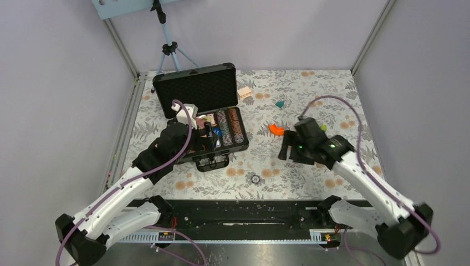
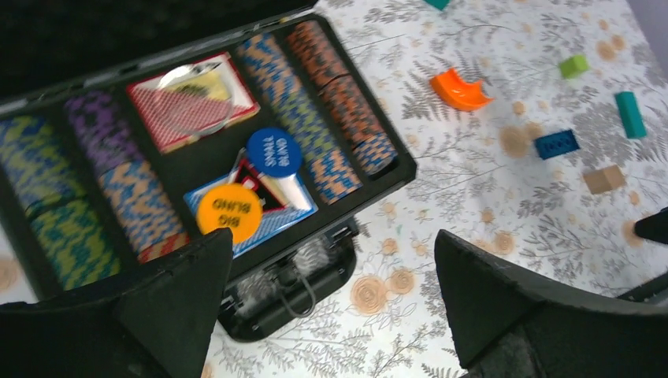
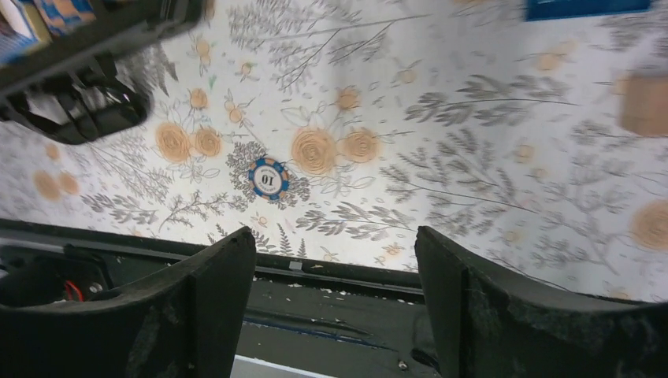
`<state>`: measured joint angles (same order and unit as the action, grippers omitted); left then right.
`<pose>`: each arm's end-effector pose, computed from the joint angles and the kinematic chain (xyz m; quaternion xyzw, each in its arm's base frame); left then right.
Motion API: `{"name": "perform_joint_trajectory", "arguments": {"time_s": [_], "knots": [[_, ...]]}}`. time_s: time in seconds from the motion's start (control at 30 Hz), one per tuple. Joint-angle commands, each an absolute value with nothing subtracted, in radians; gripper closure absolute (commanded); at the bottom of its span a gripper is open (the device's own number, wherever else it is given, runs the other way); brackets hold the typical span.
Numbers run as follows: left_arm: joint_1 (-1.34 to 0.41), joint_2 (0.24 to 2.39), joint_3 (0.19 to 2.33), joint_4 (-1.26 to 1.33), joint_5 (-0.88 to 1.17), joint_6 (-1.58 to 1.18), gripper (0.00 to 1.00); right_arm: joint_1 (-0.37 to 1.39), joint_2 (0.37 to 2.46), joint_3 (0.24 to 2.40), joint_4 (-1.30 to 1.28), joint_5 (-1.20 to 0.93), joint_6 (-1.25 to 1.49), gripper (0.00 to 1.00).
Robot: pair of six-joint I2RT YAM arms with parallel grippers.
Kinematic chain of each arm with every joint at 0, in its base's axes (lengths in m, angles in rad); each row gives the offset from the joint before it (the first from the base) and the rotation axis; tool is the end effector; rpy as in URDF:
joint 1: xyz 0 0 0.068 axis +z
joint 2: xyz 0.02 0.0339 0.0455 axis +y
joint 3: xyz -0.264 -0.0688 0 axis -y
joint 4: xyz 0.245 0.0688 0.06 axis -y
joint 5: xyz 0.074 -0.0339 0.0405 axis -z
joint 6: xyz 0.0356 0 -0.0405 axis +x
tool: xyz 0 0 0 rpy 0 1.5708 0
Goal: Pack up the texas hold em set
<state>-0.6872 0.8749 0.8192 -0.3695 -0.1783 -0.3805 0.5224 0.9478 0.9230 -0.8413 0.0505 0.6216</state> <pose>0.1571 -0.1208 0.3174 0.0802 0.8346 -0.2103 0.5028 0.1598 0.0899 0.2983 0.0552 0.9367 0.1668 0.3029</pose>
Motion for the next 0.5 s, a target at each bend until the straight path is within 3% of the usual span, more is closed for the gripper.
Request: {"name": "perform_joint_trajectory", "arguments": {"time_s": [0.0,0.2,0.47], "knots": [[-0.658,0.788,0.773,-0.397,-0.252,-0.464,0.01,0.687,1.120,0.956,-0.748,0.123,0.715,0.18],[-0.643,0.746,0.794,-0.507,-0.288,-0.472,0.01,0.864,1.267,0.902,-0.588,0.129,0.819,0.17],[-0.642,0.672,0.754,-0.559,-0.271,-0.464,0.01,0.935,1.423,0.902,-0.476,0.132,0.850,0.11]]}}
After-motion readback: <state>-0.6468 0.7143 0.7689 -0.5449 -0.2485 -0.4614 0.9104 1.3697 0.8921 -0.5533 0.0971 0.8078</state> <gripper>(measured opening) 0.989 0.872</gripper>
